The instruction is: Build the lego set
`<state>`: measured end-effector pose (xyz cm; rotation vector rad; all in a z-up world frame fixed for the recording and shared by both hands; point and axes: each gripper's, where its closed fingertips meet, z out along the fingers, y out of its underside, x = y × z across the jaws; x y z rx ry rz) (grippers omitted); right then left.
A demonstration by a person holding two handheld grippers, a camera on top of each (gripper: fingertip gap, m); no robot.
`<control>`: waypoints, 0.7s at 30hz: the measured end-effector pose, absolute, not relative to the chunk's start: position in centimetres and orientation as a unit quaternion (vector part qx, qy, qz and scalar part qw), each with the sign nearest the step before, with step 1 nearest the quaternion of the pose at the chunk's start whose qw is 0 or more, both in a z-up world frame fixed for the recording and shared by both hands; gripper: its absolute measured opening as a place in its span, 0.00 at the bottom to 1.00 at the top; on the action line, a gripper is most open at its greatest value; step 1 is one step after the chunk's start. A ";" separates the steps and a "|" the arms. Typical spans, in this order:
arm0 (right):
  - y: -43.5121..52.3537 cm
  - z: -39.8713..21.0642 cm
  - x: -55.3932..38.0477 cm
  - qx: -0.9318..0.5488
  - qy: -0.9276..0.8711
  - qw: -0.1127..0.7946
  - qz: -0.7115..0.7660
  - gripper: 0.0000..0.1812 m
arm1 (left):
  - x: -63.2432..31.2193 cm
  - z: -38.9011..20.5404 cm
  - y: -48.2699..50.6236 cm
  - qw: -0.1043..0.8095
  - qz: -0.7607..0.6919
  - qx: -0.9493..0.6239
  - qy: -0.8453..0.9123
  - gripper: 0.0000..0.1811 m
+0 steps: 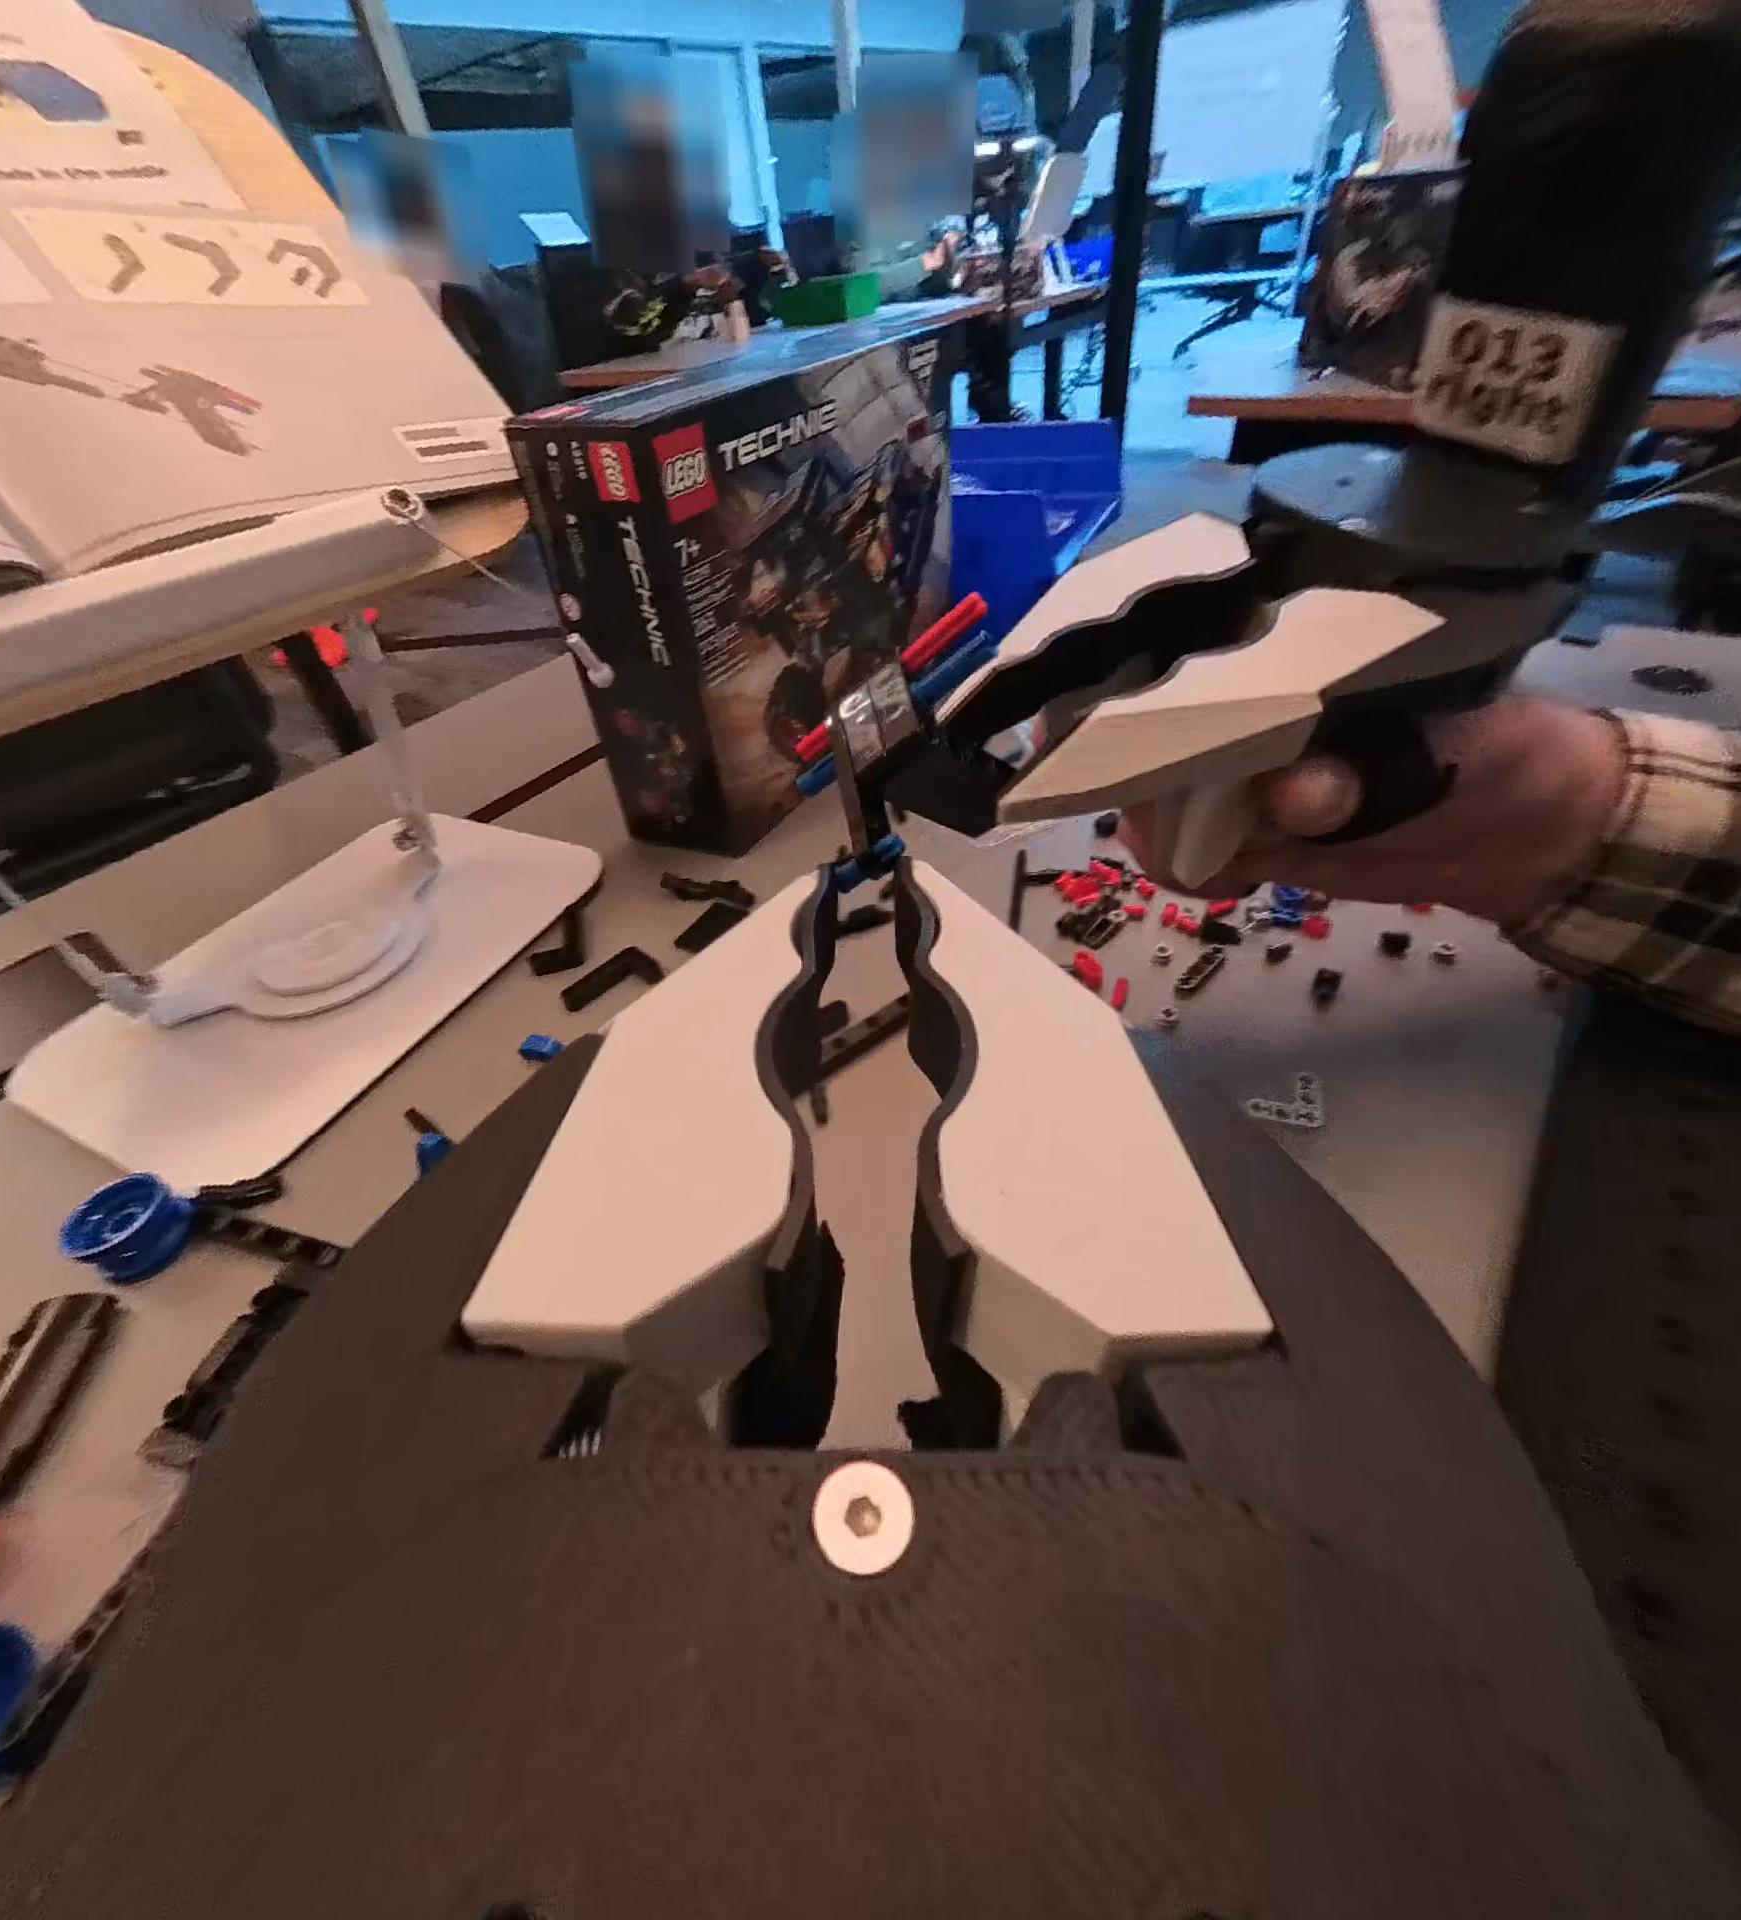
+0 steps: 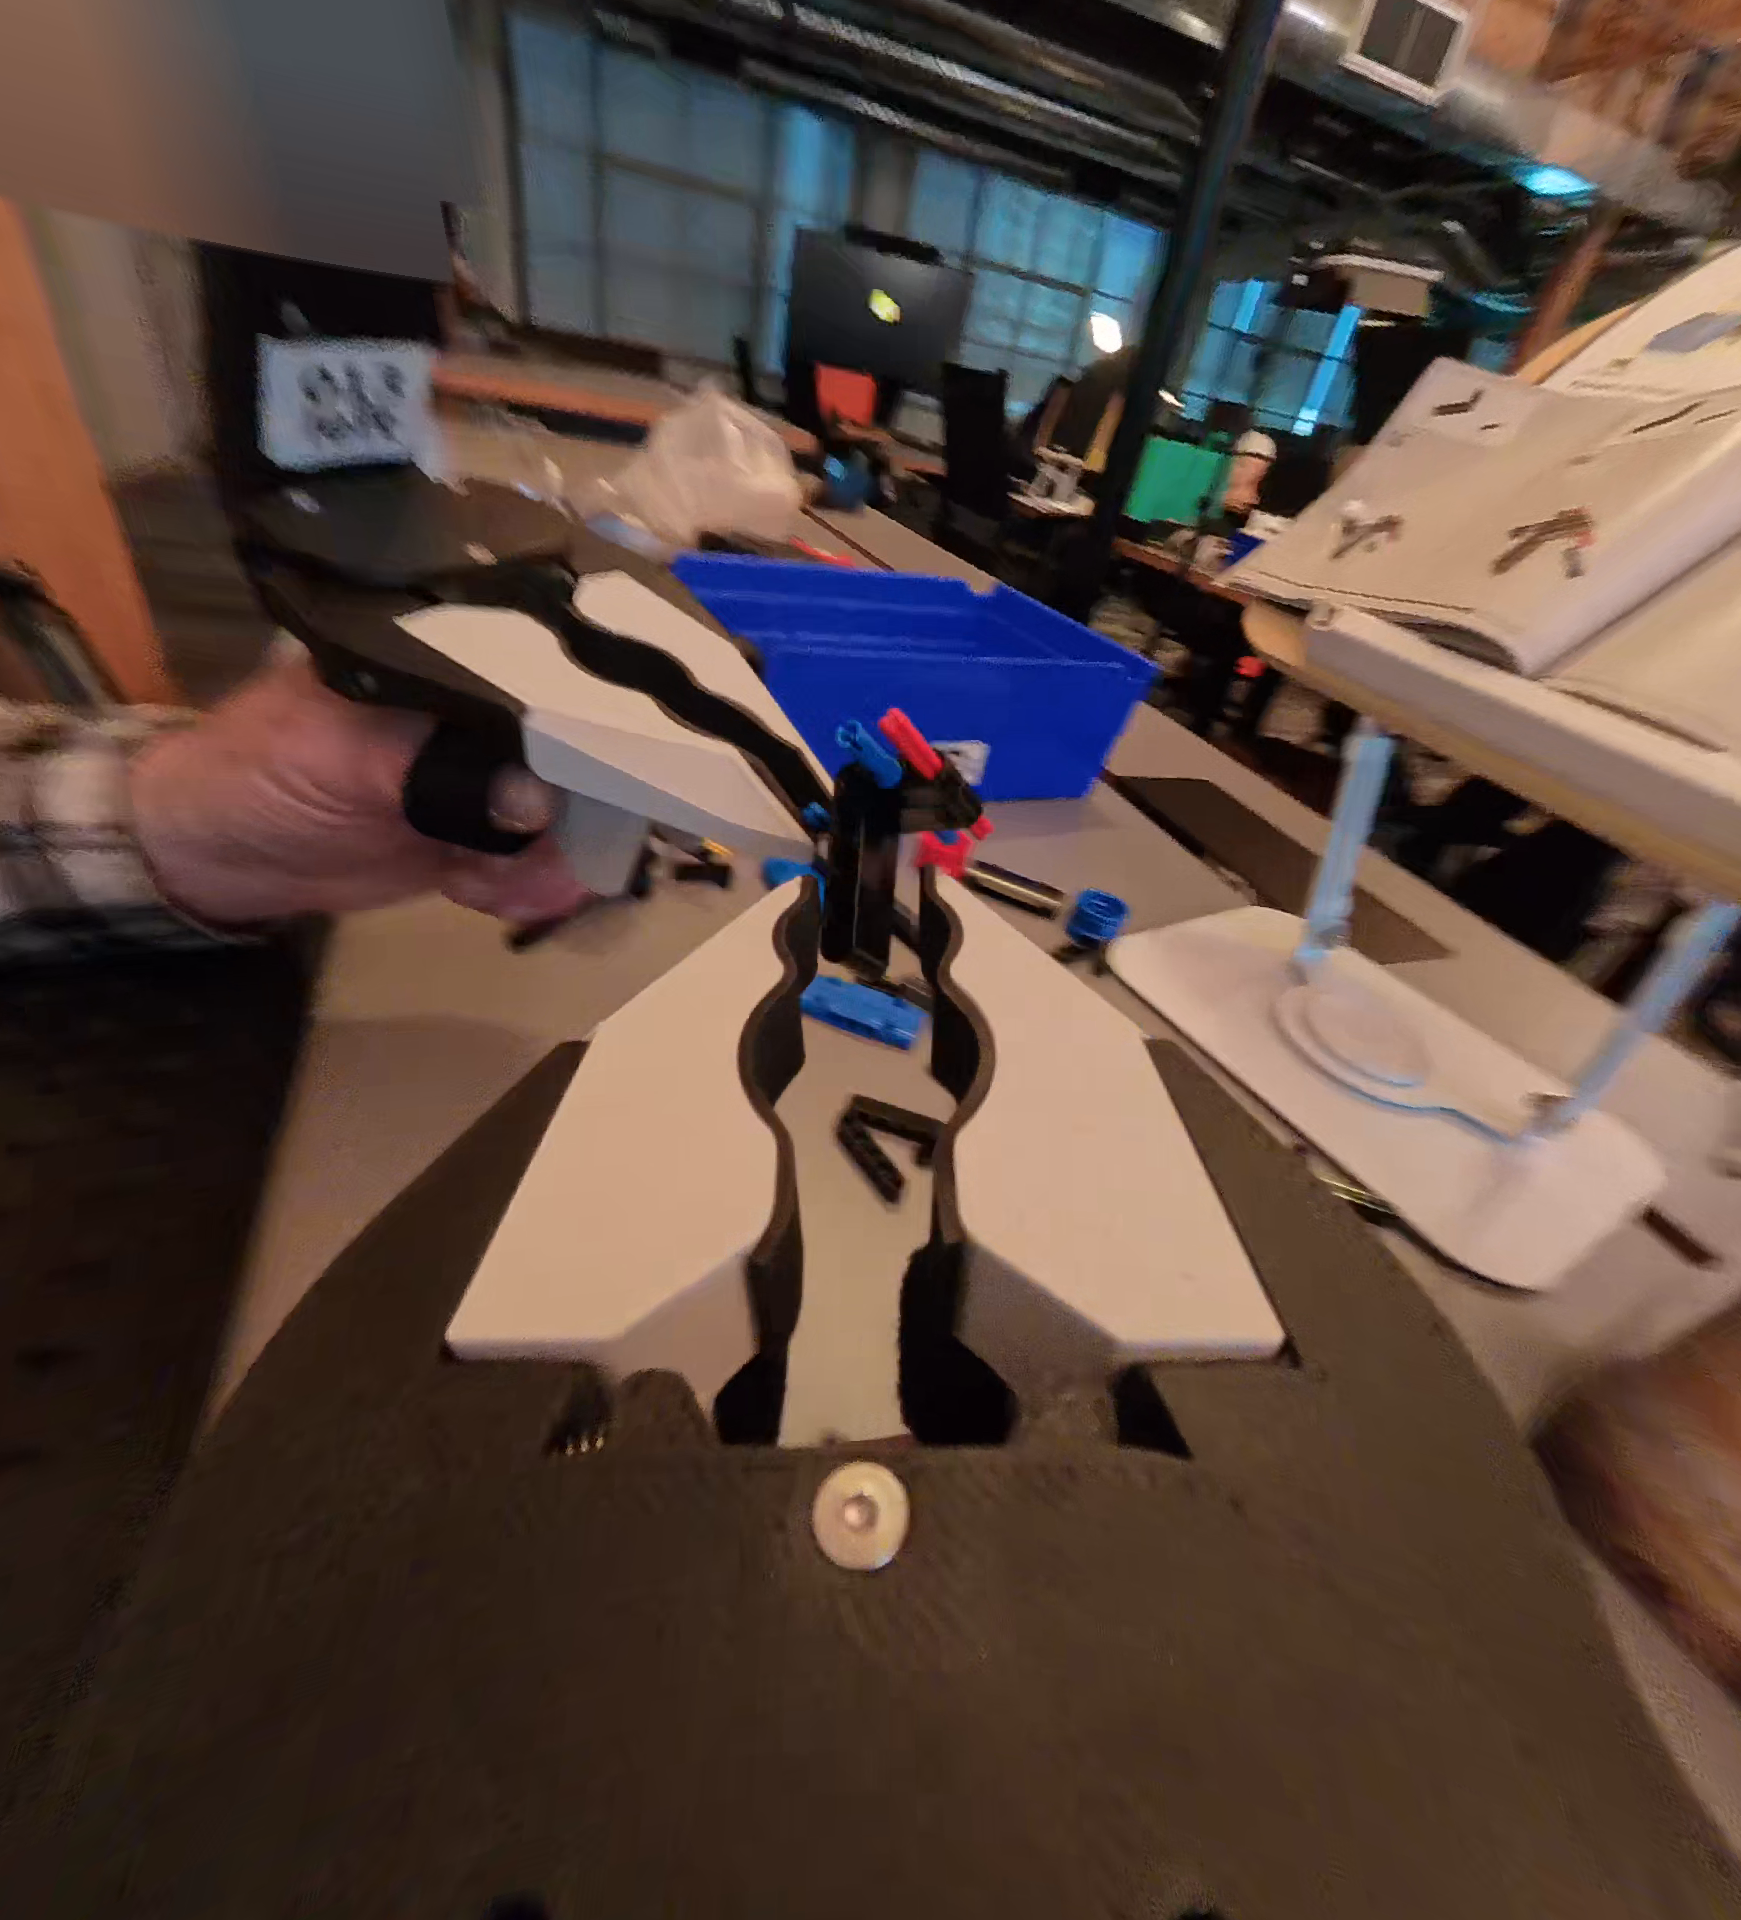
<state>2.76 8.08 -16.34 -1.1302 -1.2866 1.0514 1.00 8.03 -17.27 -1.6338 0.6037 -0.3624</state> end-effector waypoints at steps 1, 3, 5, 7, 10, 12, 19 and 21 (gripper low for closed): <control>8.4 -16.7 2.7 -0.478 -0.551 0.552 0.404 0.09 | 0.9 -17.4 8.1 0.629 -0.149 -0.716 0.263 0.05; 8.7 -17.3 2.4 -0.480 -0.572 0.570 0.344 0.09 | 0.7 -17.9 8.4 0.624 -0.125 -0.725 0.265 0.05; 8.6 -17.7 2.1 -0.482 -0.579 0.573 0.322 0.10 | 0.7 -17.9 8.5 0.625 -0.119 -0.725 0.265 0.05; 8.9 -17.9 2.0 -0.484 -0.582 0.582 0.297 0.08 | 0.5 -17.9 8.6 0.626 -0.098 -0.726 0.265 0.05; 9.2 -17.9 1.9 -0.492 -0.576 0.586 0.288 0.04 | 0.8 -18.1 8.7 0.624 -0.082 -0.728 0.272 0.05; 9.7 -18.0 1.9 -0.503 -0.571 0.588 0.276 0.03 | 1.0 -18.3 8.7 0.623 -0.069 -0.728 0.279 0.05; 9.6 -17.6 2.1 -0.502 -0.555 0.581 0.320 0.03 | 1.2 -17.7 8.2 0.632 -0.099 -0.713 0.288 0.05; 9.8 -17.5 2.4 -0.504 -0.551 0.580 0.325 0.02 | 0.6 -17.4 7.9 0.632 -0.088 -0.712 0.292 0.07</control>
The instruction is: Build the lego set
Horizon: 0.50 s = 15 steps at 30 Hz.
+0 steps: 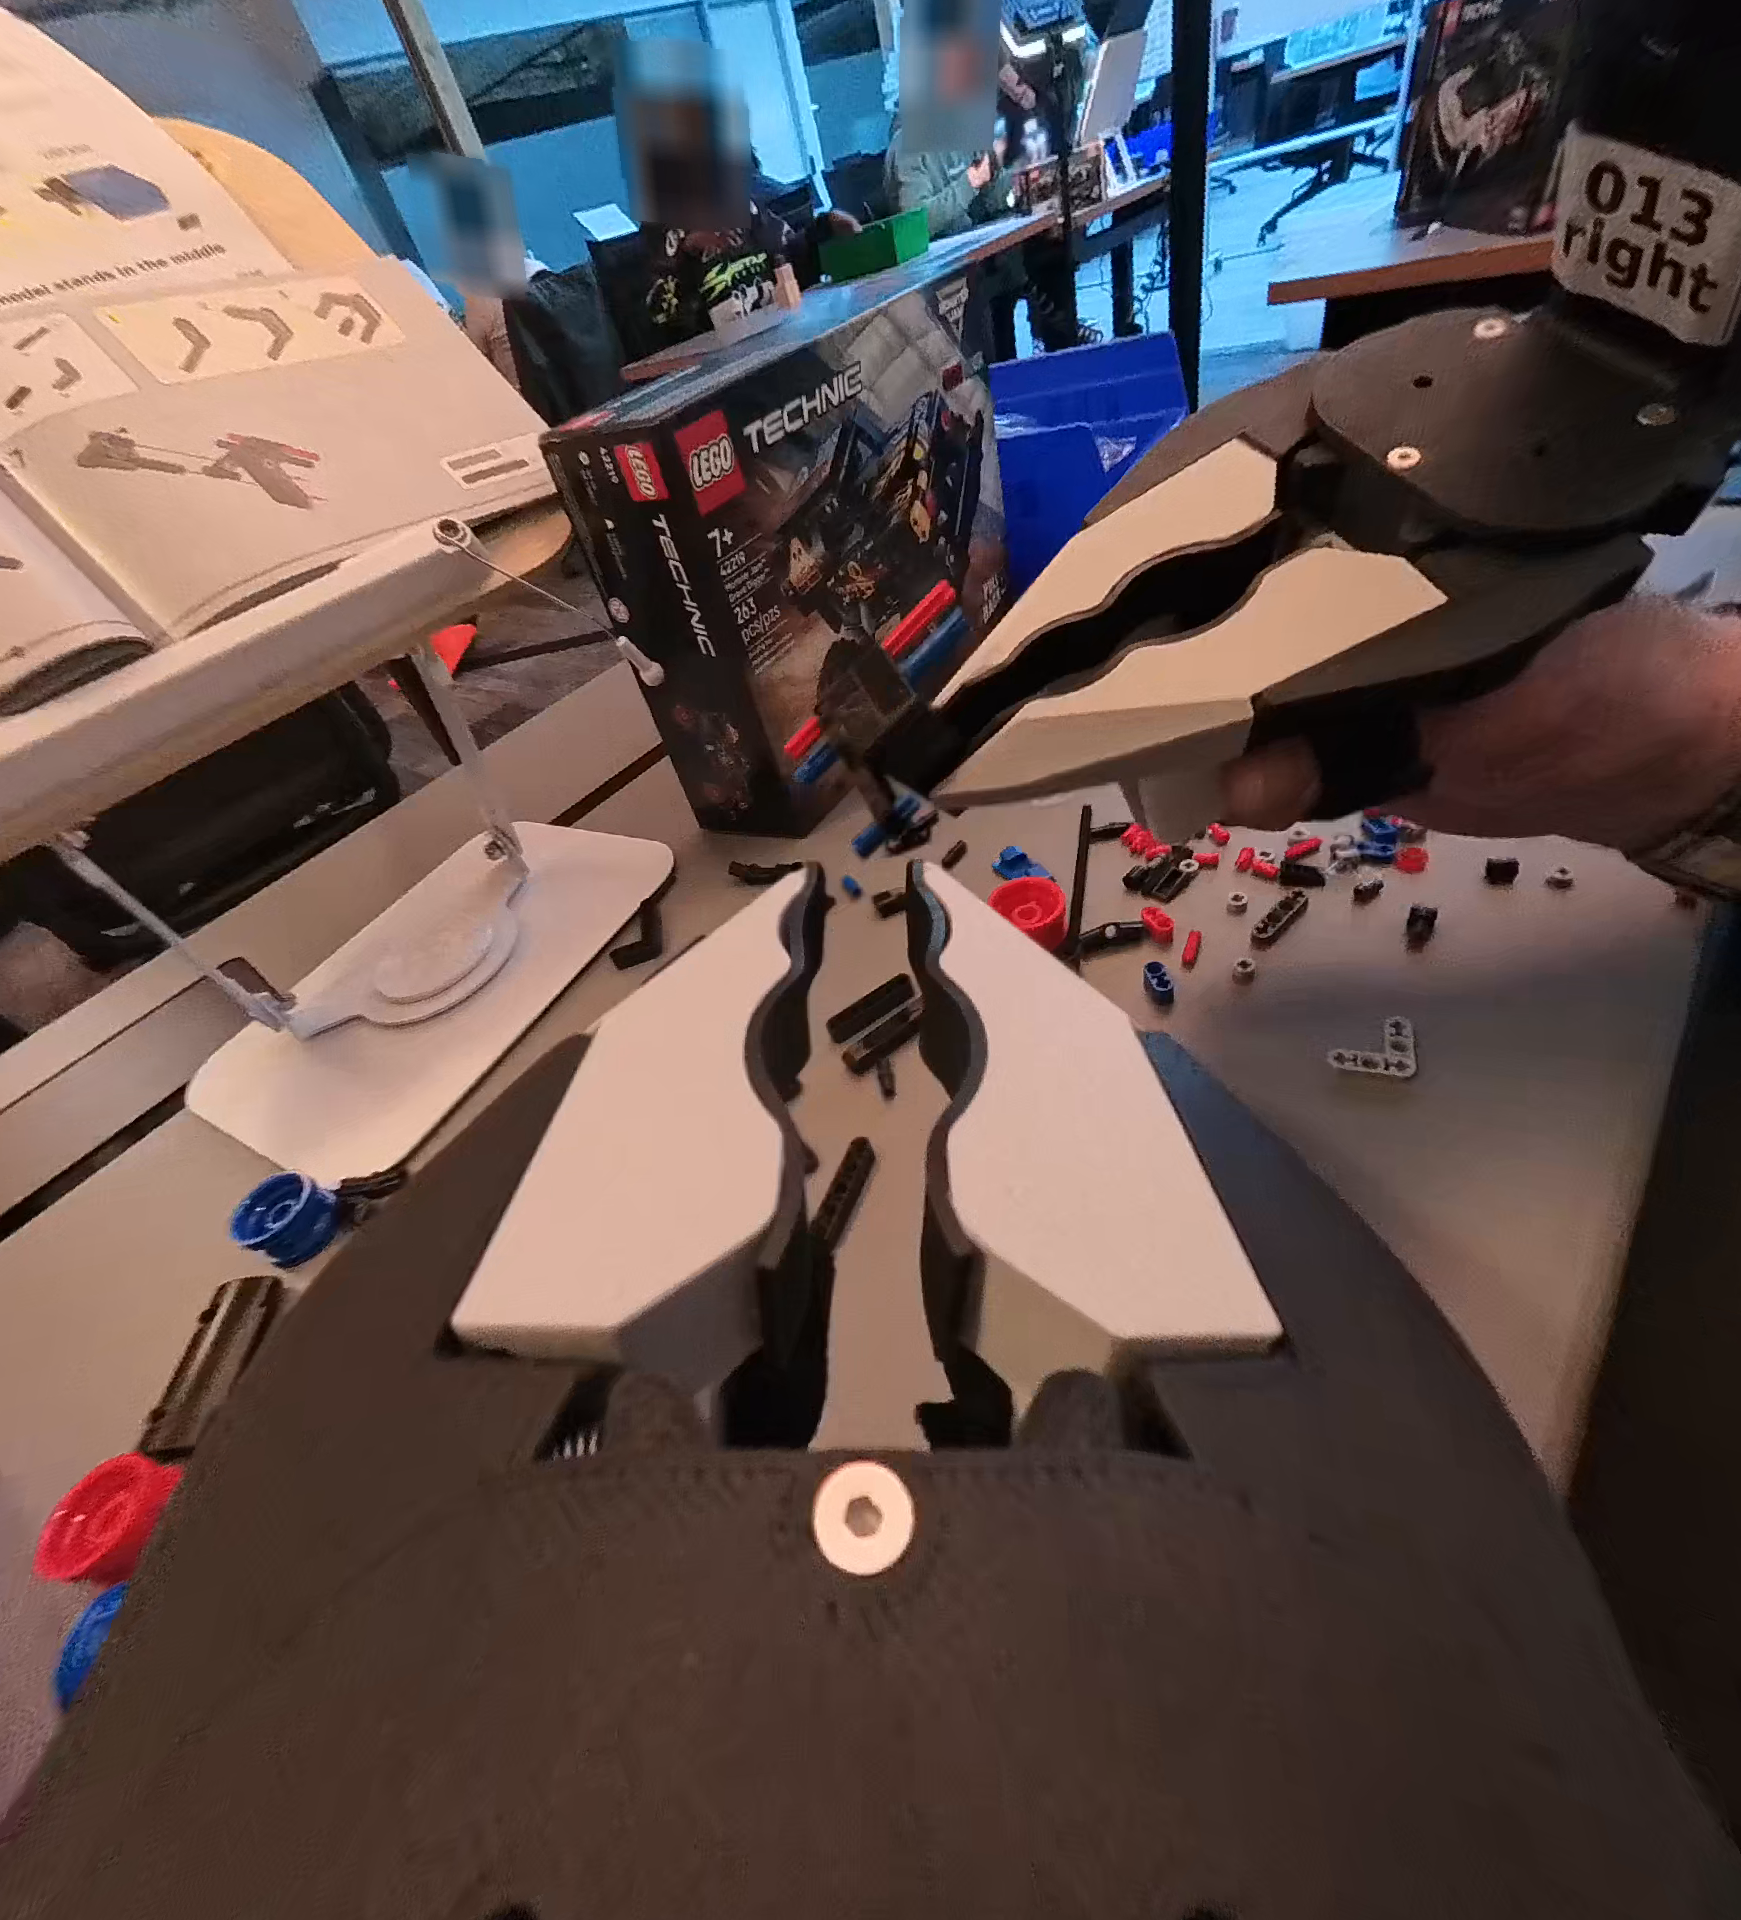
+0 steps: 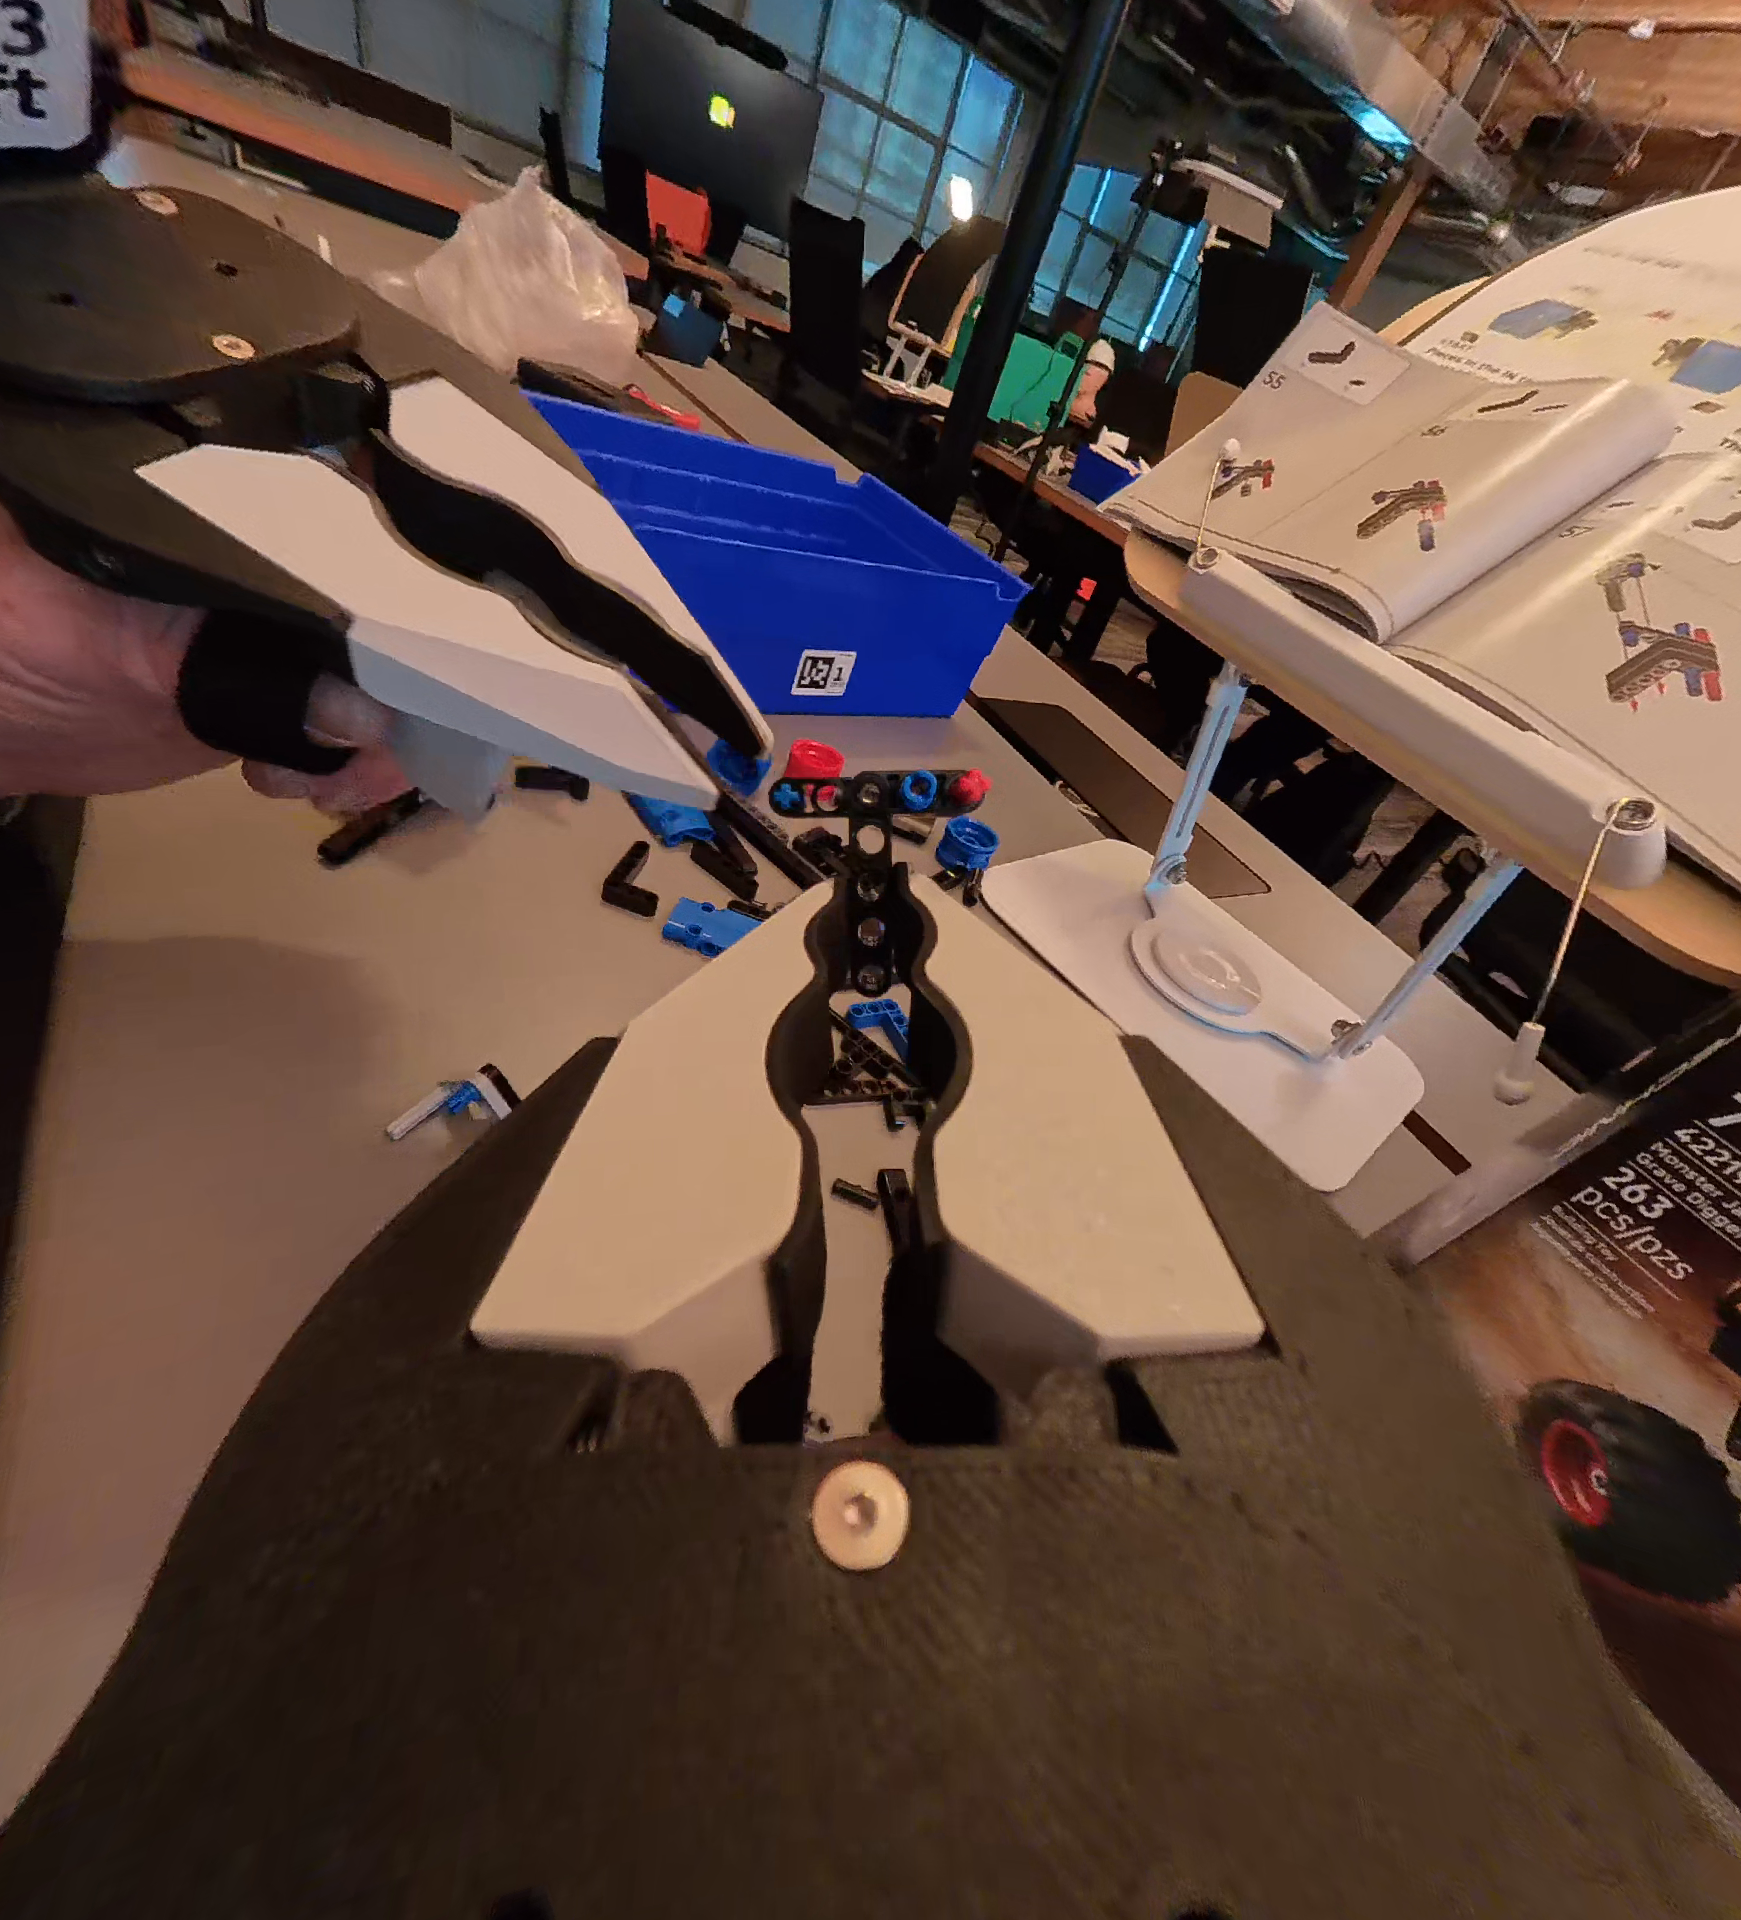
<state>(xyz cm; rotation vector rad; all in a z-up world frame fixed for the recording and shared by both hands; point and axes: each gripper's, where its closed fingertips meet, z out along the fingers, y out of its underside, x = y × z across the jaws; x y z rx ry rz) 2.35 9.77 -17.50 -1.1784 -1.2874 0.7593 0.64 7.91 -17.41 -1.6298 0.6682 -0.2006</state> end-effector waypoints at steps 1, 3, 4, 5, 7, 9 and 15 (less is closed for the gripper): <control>9.8 -17.3 2.5 -0.503 -0.547 0.582 0.329 0.03 | 0.5 -17.3 7.6 0.630 -0.084 -0.712 0.298 0.09; 10.0 -16.9 2.8 -0.501 -0.538 0.587 0.338 0.02 | 0.0 -17.1 7.1 0.624 -0.072 -0.713 0.310 0.11; 10.0 -16.7 2.9 -0.500 -0.535 0.588 0.345 0.02 | -0.2 -17.1 6.8 0.620 -0.070 -0.714 0.317 0.11; 10.0 -16.6 3.0 -0.499 -0.533 0.587 0.351 0.02 | -0.3 -17.4 6.6 0.610 -0.072 -0.719 0.325 0.12; 10.1 -16.7 3.0 -0.501 -0.531 0.584 0.355 0.03 | -0.6 -18.4 6.2 0.587 -0.072 -0.734 0.335 0.13; 10.2 -17.0 3.0 -0.504 -0.534 0.578 0.355 0.03 | -1.1 -19.5 5.9 0.566 -0.072 -0.747 0.341 0.14; 10.0 -17.0 3.0 -0.501 -0.534 0.573 0.367 0.03 | -2.0 -22.2 5.0 0.516 -0.069 -0.779 0.348 0.16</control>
